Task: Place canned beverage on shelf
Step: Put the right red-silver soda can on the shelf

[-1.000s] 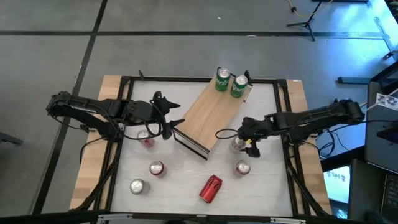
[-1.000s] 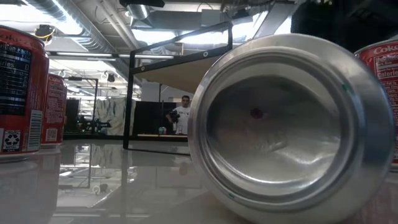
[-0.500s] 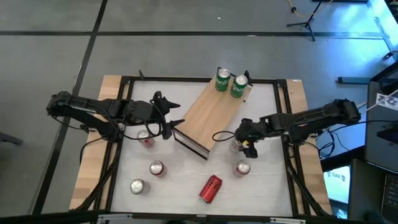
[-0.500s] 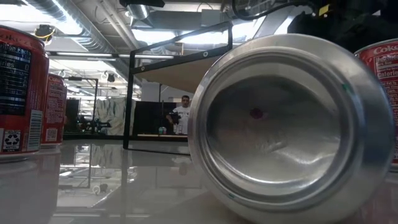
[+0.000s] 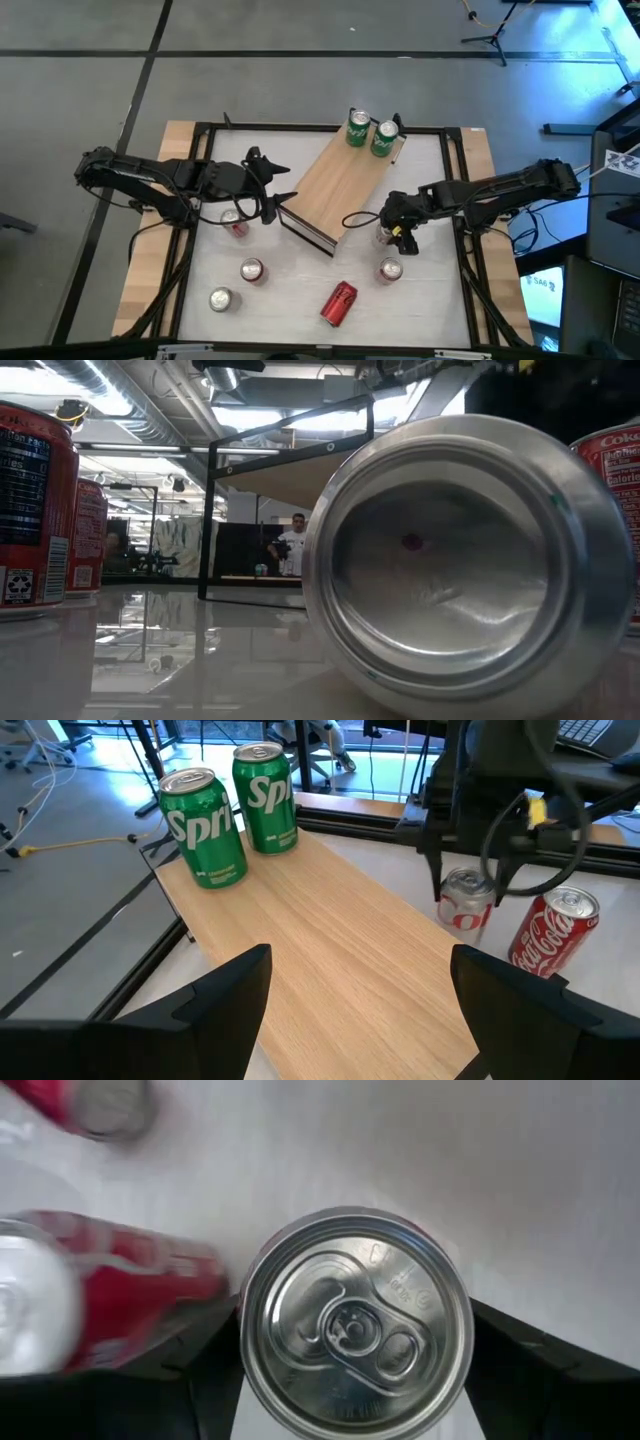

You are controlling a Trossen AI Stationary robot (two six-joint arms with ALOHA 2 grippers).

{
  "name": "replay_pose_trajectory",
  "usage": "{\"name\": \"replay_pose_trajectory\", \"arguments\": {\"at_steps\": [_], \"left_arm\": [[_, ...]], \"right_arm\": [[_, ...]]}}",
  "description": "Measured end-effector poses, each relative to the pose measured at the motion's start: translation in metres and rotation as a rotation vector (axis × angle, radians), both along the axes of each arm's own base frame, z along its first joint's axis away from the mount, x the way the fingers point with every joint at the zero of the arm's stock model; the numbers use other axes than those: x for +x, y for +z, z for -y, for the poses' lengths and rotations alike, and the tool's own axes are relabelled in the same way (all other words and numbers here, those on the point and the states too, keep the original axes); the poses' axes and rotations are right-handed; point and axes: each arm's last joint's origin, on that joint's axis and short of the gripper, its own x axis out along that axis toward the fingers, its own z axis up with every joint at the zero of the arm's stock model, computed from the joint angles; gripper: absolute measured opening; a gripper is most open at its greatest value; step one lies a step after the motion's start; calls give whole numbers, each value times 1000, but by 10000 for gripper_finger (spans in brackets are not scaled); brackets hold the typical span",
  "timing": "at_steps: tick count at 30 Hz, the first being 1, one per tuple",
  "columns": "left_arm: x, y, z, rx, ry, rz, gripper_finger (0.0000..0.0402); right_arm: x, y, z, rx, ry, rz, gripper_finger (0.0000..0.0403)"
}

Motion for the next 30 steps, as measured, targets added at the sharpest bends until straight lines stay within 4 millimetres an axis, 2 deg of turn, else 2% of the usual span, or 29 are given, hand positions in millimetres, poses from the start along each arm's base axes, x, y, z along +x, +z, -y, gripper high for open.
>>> {"name": "replay_pose_trajectory", "arguments": {"at_steps": [11,19,25,30], "left_arm": [[0,0,0,0,0,0,298],[0,0,0,0,0,0,298],[0,0,0,0,0,0,298],[0,0,0,2,0,-1,298]], "right_arm": [[-3,73,0,0,49,-14,292],[-5,127,3,-69,111,124,293],[-5,149,24,-115,80,209,294],[-5,152,49,-164,44,228,294]]}}
